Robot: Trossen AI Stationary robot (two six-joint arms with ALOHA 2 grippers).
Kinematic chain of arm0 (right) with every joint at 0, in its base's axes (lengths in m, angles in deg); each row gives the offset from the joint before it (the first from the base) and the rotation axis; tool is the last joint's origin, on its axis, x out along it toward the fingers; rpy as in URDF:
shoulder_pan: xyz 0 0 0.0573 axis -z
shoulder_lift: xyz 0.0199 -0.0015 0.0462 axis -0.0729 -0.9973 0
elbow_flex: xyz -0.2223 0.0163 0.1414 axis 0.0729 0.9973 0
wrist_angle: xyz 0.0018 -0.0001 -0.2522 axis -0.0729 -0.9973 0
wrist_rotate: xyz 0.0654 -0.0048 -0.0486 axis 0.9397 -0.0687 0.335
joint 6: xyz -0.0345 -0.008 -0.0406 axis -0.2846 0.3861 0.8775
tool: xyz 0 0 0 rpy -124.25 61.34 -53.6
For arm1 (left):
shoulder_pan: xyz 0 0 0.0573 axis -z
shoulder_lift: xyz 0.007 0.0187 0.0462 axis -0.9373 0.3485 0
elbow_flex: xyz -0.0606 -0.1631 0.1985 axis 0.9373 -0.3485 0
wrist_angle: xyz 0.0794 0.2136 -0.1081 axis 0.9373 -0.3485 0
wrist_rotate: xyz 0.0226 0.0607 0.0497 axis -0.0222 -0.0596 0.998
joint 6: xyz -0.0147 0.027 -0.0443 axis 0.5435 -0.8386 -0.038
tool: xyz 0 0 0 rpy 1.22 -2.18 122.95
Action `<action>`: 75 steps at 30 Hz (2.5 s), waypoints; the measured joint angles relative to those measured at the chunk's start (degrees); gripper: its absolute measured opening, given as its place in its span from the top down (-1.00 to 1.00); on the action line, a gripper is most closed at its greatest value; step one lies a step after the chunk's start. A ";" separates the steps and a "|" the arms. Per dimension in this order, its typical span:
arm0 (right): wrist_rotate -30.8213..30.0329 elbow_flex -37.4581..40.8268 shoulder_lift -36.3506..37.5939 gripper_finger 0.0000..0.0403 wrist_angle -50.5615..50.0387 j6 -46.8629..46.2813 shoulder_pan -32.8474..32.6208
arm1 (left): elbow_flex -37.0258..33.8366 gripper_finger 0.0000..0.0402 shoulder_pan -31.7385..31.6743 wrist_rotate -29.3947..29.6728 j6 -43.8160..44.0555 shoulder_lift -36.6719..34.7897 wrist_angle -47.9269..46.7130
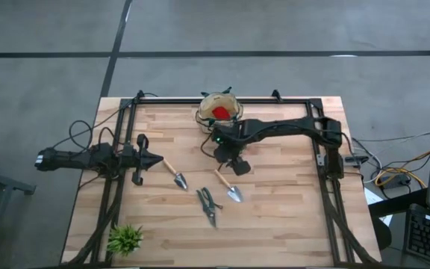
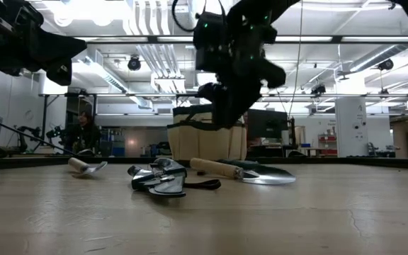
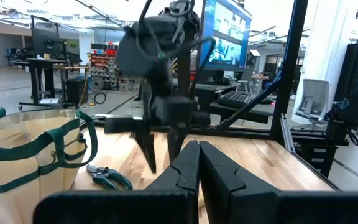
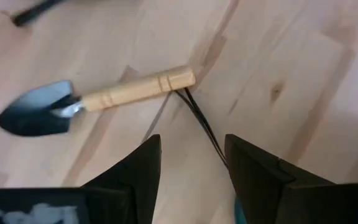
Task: Pick & Place Garden tools in Gardening bag
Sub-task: Put the top right shear scissors into the gardening bag
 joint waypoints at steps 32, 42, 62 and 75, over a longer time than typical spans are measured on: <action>-5.93 0.26 -10.08 0.74 6.86 -2.81 -3.35 | 0.00 0.94 -0.02 0.02 0.00 -0.02 0.06; -5.48 -0.31 -9.77 0.96 5.85 -10.93 -3.63 | 0.00 0.94 0.00 0.02 -0.02 -0.02 0.06; -4.01 -2.00 8.46 0.96 10.21 -23.00 -1.60 | 0.00 0.94 -0.01 0.02 -0.01 -0.02 0.01; -5.23 -2.05 23.75 0.96 12.77 -30.00 5.71 | 0.00 0.94 -0.02 0.00 -0.02 -0.02 0.06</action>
